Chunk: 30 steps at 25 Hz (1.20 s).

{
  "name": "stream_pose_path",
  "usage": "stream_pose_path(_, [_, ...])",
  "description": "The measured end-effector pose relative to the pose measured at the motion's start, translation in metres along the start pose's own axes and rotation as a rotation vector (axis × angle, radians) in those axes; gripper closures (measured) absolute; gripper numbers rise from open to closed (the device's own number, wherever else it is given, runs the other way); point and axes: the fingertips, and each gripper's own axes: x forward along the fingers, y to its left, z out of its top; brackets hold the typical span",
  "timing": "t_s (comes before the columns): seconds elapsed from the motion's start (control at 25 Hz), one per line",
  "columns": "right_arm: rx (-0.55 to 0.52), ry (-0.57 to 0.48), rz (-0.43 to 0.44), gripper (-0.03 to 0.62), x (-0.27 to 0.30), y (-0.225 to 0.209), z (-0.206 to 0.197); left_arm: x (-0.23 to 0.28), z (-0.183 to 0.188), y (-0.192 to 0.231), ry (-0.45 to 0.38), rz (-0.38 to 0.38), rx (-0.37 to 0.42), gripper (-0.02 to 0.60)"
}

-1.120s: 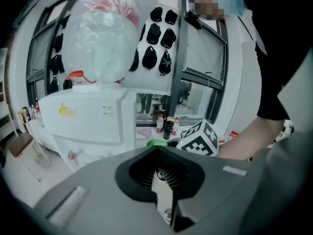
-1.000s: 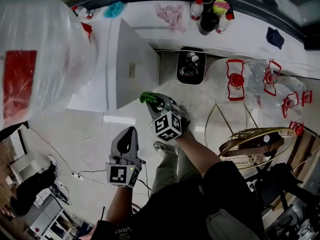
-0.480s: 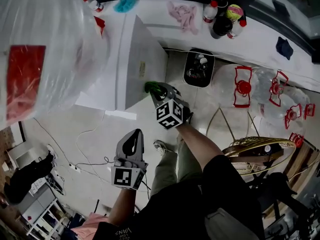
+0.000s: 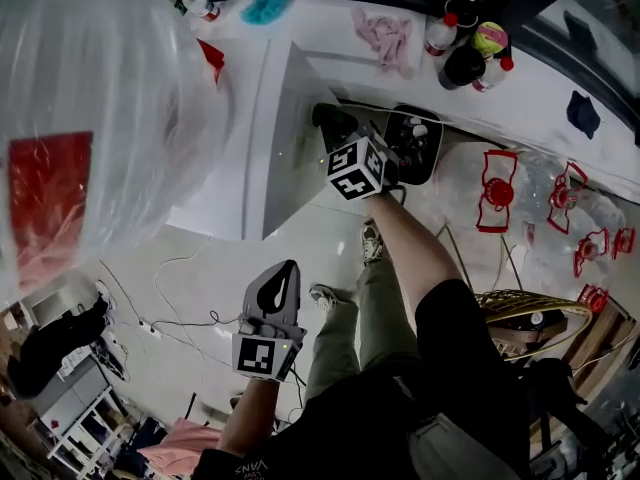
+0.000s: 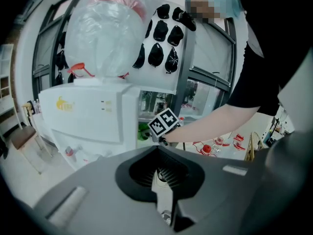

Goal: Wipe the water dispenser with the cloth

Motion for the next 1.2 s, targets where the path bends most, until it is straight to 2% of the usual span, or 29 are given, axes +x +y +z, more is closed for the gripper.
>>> stream_pose_path(0.36, [0.115, -0.022, -0.09, 0.499, 0.025, -0.061, 0.024, 0.014, 0.004, -0.001, 0.002, -0.023, 0.016, 0.58])
stream_pose_path(0.52, [0.11, -0.032, -0.111, 0.497, 0.011, -0.061, 0.015, 0.011, 0.003, 0.003, 0.003, -0.019, 0.017, 0.58])
stream_pose_path(0.64, [0.105, -0.034, -0.098, 0.497, -0.013, -0.039, -0.007, 0.01, 0.003, 0.001, -0.001, -0.032, 0.029, 0.58])
stream_pose_path(0.8, [0.113, -0.009, -0.045, 0.499, -0.044, 0.012, -0.05, 0.011, 0.004, -0.004, -0.004, -0.059, 0.047, 0.58])
stream_pose_path(1.04, [0.119, 0.05, 0.11, 0.497, -0.075, 0.108, -0.107, 0.016, 0.002, -0.009, -0.004, -0.089, 0.072, 0.58])
stream_pose_path(1.2, [0.084, 0.061, 0.199, 0.497, -0.074, 0.153, -0.122, 0.015, -0.003, -0.012, 0.001, -0.096, 0.084, 0.58])
